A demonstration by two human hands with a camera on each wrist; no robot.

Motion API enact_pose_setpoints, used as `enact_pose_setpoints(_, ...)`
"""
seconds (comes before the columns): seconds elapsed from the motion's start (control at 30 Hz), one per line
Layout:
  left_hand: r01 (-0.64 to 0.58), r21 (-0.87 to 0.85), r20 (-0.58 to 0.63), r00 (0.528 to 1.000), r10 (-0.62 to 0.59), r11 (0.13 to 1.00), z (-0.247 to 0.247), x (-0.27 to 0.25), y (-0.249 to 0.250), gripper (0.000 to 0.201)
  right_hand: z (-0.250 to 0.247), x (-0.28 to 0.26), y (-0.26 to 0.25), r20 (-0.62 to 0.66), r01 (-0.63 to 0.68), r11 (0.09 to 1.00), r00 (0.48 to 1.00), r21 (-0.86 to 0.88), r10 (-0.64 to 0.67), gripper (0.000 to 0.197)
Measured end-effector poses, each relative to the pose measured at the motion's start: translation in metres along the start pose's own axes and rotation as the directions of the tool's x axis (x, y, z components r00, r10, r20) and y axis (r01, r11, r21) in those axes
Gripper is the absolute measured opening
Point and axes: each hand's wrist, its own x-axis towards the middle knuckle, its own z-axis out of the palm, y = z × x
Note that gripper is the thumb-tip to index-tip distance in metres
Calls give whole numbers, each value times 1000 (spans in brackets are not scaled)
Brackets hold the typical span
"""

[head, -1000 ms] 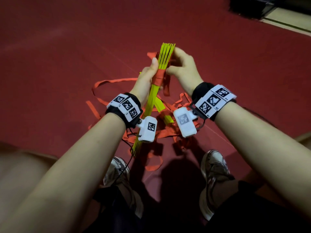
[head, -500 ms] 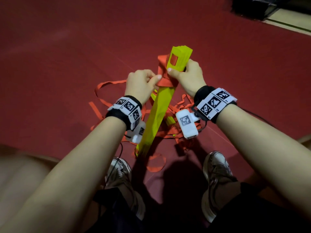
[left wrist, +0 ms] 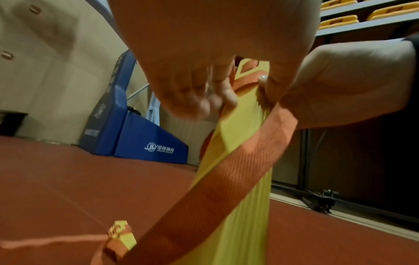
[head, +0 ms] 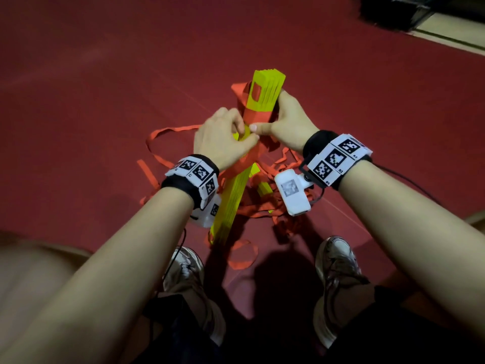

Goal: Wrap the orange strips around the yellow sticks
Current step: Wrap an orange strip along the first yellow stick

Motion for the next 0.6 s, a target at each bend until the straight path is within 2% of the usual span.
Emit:
enact_pose_setpoints(0.03,-10,-86,40,999,14,996,6,-1,-2,51,0,0,1,26,7,1000,1000,21,-8,66)
enact_pose_setpoints(0.1,62,-300,117,993,-28,952,16,-2,-4,67,-1,-1,0,83,25,997,996,76,-31,73)
enact_pose_setpoints(0.13,100,-371,134,989,-53,923,18,-1,-4,69,-1,-2,-1,114,35,995,992,98,-46,75)
enact_pose_setpoints(0.2,111,-390,138,989,-61,914,20,1,-5,61,-2,-3,-4,162,61,994,984,93,-75,75)
enact_pose_setpoints(0.27,133,-468,131,988,-80,874,16,5,-1,41,-5,-2,-8,158,100,995,982,2,-99,70)
enact_pose_setpoints(0.33,244,-707,174,970,-172,664,9,8,4,35,-14,0,-10,75,86,977,995,-197,-72,67)
enact_pose_setpoints(0.37,281,-780,200,958,-203,559,5,10,4,36,-19,1,-8,3,53,955,999,-291,-54,66)
enact_pose_setpoints(0.4,305,-817,227,950,-213,490,1,10,4,35,-23,1,-6,-59,16,930,997,-367,-41,65)
enact_pose_setpoints(0.43,319,-828,251,946,-205,462,-3,10,5,31,-26,2,-4,-94,-16,902,995,-432,-27,66)
enact_pose_setpoints(0.5,316,-824,272,949,-162,470,-5,9,3,22,-25,2,-1,-113,-77,854,993,-515,22,69)
enact_pose_setpoints(0.6,295,-838,278,955,-105,460,-3,8,3,23,-16,1,0,-45,-42,888,999,-458,24,77)
